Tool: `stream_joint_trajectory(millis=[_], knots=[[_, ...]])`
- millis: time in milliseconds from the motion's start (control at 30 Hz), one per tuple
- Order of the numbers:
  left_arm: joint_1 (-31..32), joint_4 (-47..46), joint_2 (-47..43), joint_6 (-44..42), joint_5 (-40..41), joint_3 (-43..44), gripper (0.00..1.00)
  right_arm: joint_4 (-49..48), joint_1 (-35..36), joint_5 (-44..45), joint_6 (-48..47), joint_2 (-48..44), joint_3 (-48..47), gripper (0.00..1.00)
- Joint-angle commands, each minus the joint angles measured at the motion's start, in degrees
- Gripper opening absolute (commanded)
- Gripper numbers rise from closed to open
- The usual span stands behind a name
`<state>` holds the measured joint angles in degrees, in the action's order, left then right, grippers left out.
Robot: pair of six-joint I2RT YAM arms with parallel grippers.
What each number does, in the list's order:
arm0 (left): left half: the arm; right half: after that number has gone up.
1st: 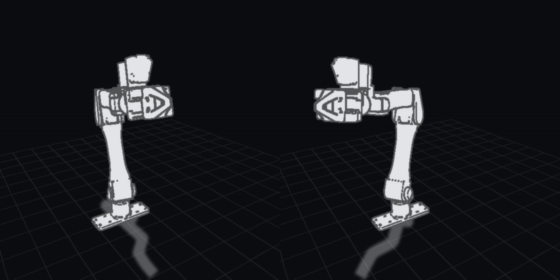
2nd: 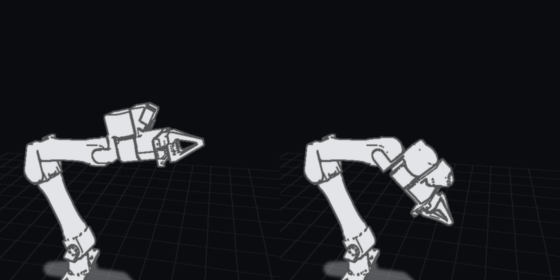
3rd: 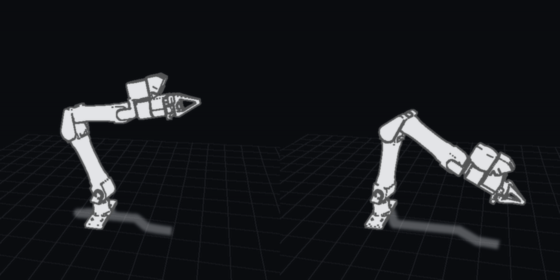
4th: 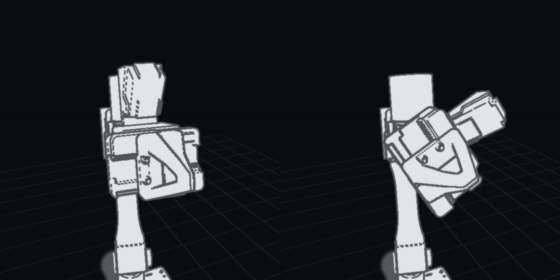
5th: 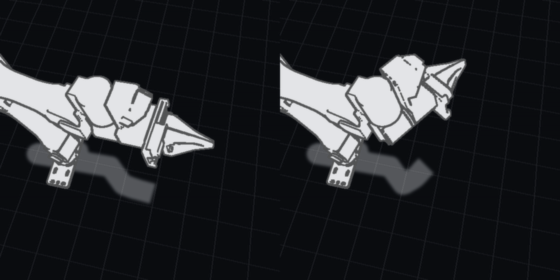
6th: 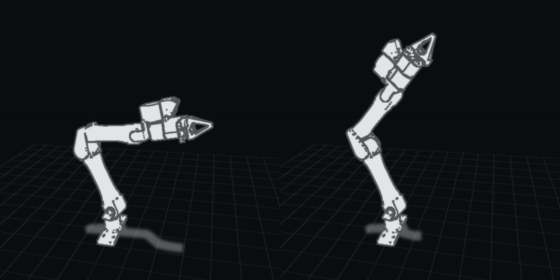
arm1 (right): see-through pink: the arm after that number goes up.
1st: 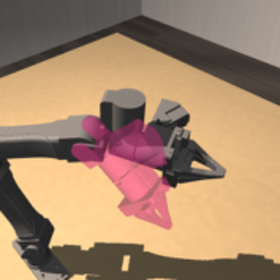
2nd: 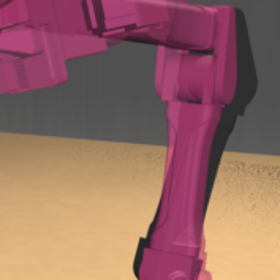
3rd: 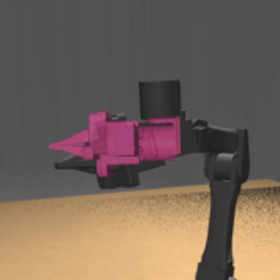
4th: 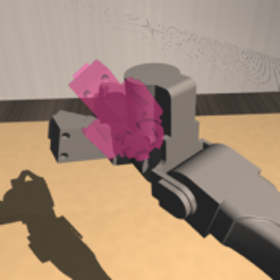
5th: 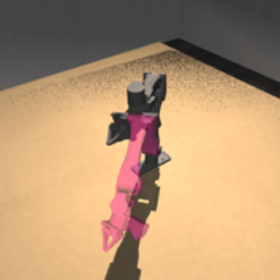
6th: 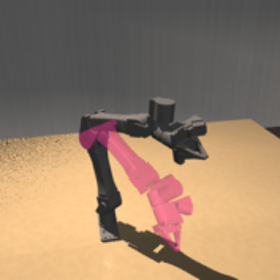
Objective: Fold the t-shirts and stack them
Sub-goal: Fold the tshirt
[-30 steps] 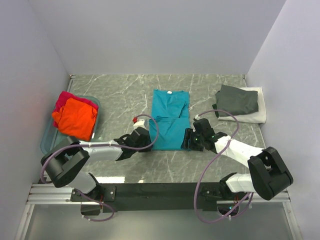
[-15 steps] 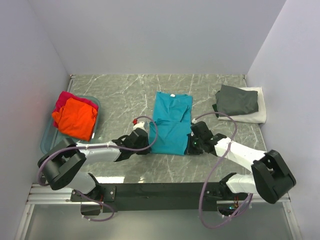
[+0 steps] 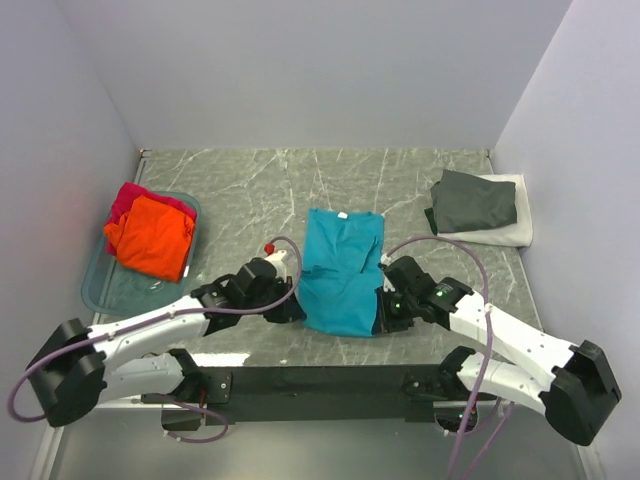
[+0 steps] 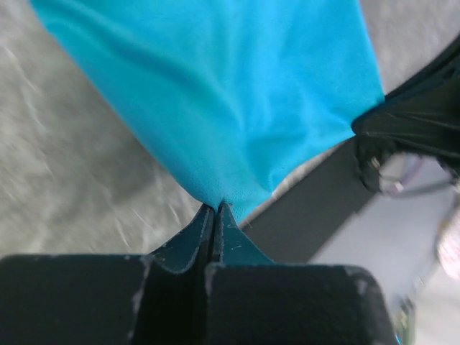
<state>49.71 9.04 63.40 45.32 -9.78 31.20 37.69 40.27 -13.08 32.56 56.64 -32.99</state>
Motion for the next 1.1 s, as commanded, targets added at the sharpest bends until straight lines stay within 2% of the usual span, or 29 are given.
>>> stream_joint_trajectory(millis=[0, 233, 400, 633, 867, 900, 1067], knots=[[0.65, 4.75, -4.40, 0.91, -6.91, 2.20, 0.01, 7.65, 2.44, -4.48, -0.04, -3.03, -5.15, 0.00], [1.35, 12.22, -10.83, 1.52, -12.01, 3.87, 0.01, 14.16, 5.17, -11.52, -0.74, -5.31, -8.14, 0.00], [1.44, 14.78, -15.04, 3.36, -18.95, 6.06, 0.01, 18.55, 6.31, -16.79, -2.93, -5.40, -10.86, 0.00], [1.44, 17.15, -19.18, 6.09, -20.89, 11.68, 0.01, 23.65, 6.75, -16.63, -4.61, -4.96, -19.20, 0.00], [1.35, 17.69, -21.12, 8.55, -14.40, 13.27, 0.00, 26.82, 6.14, -8.20, -5.22, -3.56, -25.71, 0.00], [1.44, 17.42, -21.38, 9.34, -10.30, 13.10, 0.00, 26.82, 5.79, -6.97, -5.40, -3.38, -25.98, 0.00], [1.44, 13.64, -21.56, 11.10, -2.54, 10.64, 0.00, 23.05, 2.89, -3.18, -6.89, -1.19, -25.98, 0.00]])
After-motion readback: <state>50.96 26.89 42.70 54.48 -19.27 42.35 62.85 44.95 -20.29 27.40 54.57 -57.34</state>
